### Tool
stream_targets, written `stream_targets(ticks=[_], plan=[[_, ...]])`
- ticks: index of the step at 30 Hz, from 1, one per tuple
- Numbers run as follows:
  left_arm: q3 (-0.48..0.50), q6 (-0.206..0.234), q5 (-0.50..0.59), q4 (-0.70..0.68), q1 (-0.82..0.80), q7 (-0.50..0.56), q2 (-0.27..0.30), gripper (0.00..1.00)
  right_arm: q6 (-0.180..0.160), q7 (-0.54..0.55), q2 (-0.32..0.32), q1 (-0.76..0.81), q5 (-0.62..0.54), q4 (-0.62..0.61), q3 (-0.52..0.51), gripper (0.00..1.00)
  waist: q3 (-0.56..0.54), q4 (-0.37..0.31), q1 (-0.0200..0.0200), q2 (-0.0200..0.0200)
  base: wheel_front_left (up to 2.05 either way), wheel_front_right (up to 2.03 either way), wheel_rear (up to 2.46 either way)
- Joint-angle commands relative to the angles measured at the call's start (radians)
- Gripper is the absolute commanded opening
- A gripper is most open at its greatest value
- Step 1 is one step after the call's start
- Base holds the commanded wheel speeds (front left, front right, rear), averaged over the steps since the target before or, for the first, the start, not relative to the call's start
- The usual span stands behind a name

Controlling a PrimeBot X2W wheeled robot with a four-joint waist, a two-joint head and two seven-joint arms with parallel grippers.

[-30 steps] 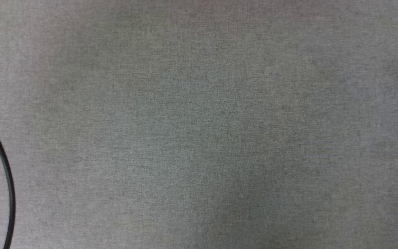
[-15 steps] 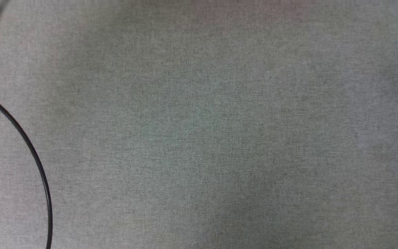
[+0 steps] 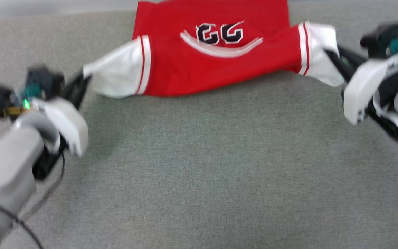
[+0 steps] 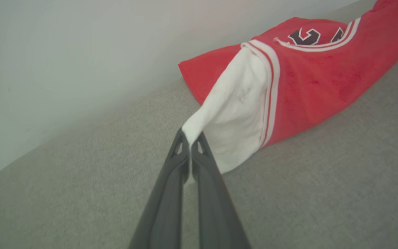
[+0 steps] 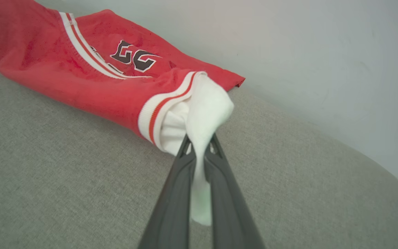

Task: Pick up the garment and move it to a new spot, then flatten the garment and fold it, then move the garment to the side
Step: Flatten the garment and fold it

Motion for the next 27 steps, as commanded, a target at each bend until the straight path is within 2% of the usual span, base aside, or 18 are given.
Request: stream_targets(ticks=[1,9,16,21,27], plan=[[-0.003,0.011,-0.004,-0.014,0.039,-0.003,0.01,0.0,-0.001,-0.009,-0.009,0.036,-0.008,-0.004,0.013,0.0,-0.032,-0.014,0.0,0.0,0.0,0.0,0.0],[-0.006,0.159,-0.079,-0.214,0.356,-0.008,0.105,0.0,-0.001,-0.057,-0.067,0.291,0.071,-0.06,0.081,0.0,-0.144,-0.026,0.0,0.0,0.0,0.0,0.0],[0.005,0.281,-0.14,-0.353,0.58,-0.009,0.154,0.0,-0.001,-0.084,-0.121,0.458,0.095,-0.101,0.103,0.0,-0.213,-0.028,0.0,0.0,0.0,0.0,0.0],[0.058,0.346,-0.171,-0.427,0.727,-0.008,0.17,0.0,-0.001,-0.095,-0.169,0.56,0.099,-0.152,0.094,0.0,-0.25,-0.031,0.0,0.0,0.0,0.0,0.0],[0.124,0.385,-0.17,-0.497,0.899,-0.008,0.165,0.0,-0.001,-0.084,-0.217,0.694,0.119,-0.223,0.066,0.0,-0.285,-0.028,0.0,0.0,0.0,0.0,0.0]])
